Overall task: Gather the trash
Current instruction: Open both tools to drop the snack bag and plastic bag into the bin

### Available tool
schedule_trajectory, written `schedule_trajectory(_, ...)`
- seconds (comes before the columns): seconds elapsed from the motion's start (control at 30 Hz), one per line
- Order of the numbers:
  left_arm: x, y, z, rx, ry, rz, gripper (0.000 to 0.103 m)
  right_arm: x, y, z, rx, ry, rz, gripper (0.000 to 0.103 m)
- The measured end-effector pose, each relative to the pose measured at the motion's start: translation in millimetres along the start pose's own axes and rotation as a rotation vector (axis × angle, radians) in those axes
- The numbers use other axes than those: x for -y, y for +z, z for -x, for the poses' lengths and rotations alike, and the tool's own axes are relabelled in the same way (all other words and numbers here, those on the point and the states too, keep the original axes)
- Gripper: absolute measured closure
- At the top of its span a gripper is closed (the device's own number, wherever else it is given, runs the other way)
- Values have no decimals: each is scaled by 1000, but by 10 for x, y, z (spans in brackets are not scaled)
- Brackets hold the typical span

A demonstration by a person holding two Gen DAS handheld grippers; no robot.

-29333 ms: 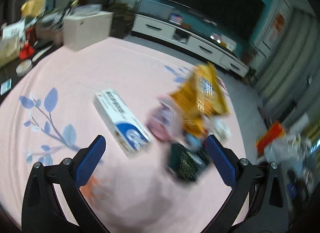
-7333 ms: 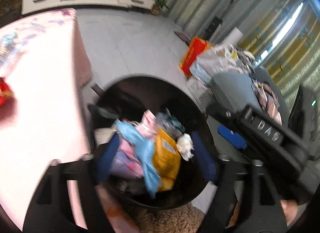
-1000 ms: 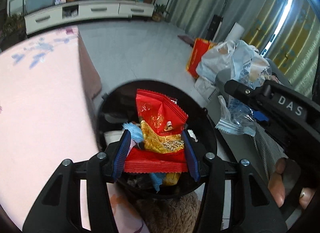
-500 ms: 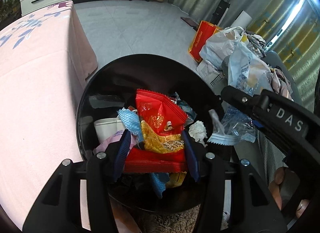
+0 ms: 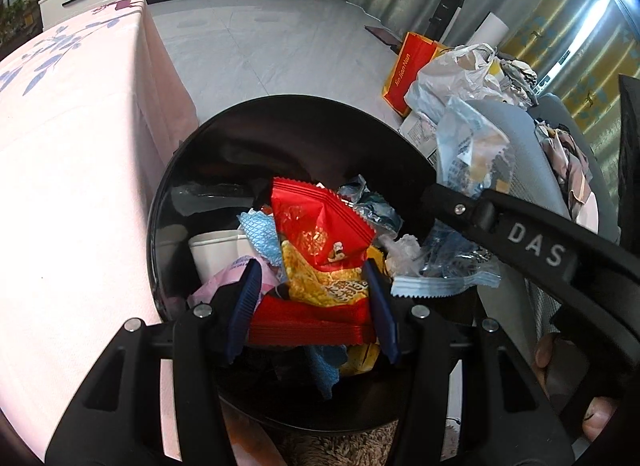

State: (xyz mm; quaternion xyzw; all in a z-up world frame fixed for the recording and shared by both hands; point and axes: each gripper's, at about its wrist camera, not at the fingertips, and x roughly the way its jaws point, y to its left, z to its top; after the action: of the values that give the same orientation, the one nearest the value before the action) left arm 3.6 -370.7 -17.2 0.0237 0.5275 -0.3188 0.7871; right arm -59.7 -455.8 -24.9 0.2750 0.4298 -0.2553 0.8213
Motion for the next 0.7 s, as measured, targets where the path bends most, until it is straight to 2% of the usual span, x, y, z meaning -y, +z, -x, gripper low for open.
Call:
schedule_trajectory(0.5,1,3,-5,-5,0,2,50,-45,-17,-52,-28,-2,9,59)
schedule_trajectory(0.7,-27,5,10,-5,-5,15,43,-45,-24,-68,-28,-10,4,52)
